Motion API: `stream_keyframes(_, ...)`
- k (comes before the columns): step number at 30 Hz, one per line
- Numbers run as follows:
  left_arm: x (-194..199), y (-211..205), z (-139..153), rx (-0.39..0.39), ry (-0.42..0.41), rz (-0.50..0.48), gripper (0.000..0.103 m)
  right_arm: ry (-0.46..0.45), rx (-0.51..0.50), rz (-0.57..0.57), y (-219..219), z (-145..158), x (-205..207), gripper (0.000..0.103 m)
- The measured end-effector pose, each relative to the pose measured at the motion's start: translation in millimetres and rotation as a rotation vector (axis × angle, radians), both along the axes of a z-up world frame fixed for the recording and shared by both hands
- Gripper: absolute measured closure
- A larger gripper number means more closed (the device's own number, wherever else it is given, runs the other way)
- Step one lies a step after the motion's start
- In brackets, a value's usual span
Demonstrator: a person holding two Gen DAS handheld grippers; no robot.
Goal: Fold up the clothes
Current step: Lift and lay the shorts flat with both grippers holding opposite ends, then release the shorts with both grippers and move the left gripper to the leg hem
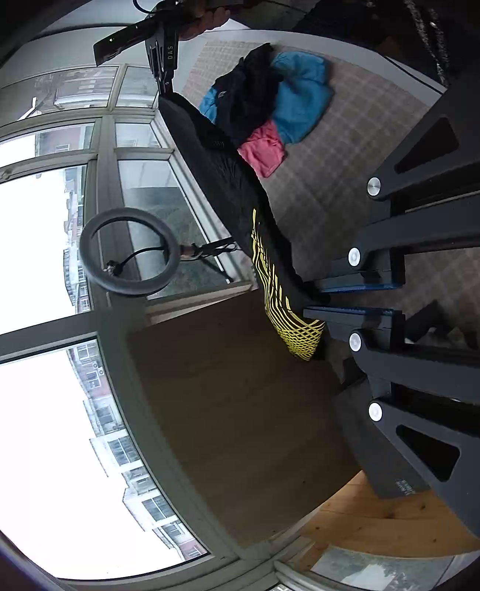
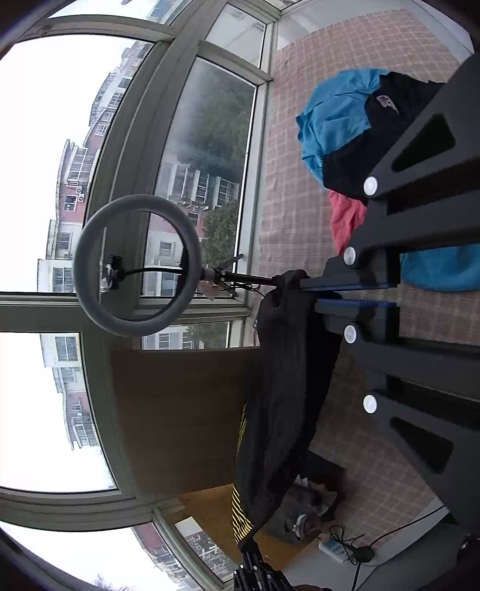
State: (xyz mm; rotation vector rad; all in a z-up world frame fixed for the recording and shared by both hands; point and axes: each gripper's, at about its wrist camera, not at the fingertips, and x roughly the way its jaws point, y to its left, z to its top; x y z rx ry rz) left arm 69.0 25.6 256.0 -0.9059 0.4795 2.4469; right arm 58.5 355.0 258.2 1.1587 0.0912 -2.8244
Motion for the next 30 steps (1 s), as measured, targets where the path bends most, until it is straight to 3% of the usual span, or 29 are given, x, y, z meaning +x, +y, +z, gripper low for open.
stream_keyframes(5, 53.9, 0.7, -128.9, -0.039, -0.293, -0.039, 0.098, -0.248, 0.049, -0.064, -10.9, -139.6, 47.5, 0.100)
stream_keyframes(7, 67.3, -0.4, -156.3, -0.029, -0.363, -0.034, 0.098, -0.328, 0.032, -0.077, -11.3, -174.0, 59.2, 0.100)
stream_keyframes(9, 77.7, -1.5, -169.2, -0.023, -0.388, -0.026, 0.098, -0.357, 0.055, -0.086, -13.7, -189.6, 67.9, 0.100)
stream_keyframes(16, 104.8, -16.8, -171.1, 0.009, -0.418, -0.032, 0.098, -0.366, -0.020, -0.094, -11.4, -176.8, 92.3, 0.100)
stream_keyframes(19, 113.4, -26.6, -174.0, 0.007, -0.460, -0.034, 0.097, -0.405, 0.019, -0.058, -19.5, -190.1, 95.4, 0.100)
stream_keyframes(23, 111.3, -28.5, -211.4, -0.043, -0.548, 0.001, 0.093, -0.511, 0.070, 0.000, -30.4, -216.7, 93.6, 0.098)
stream_keyframes(25, 116.3, -32.2, -215.3, -0.052, -0.560, 0.010, 0.094, -0.518, 0.115, 0.032, -33.0, -216.2, 97.1, 0.097)
stream_keyframes(30, 125.9, -45.5, -212.2, -0.039, -0.583, 0.054, 0.094, -0.551, 0.088, 0.141, -24.2, -196.7, 106.6, 0.095)
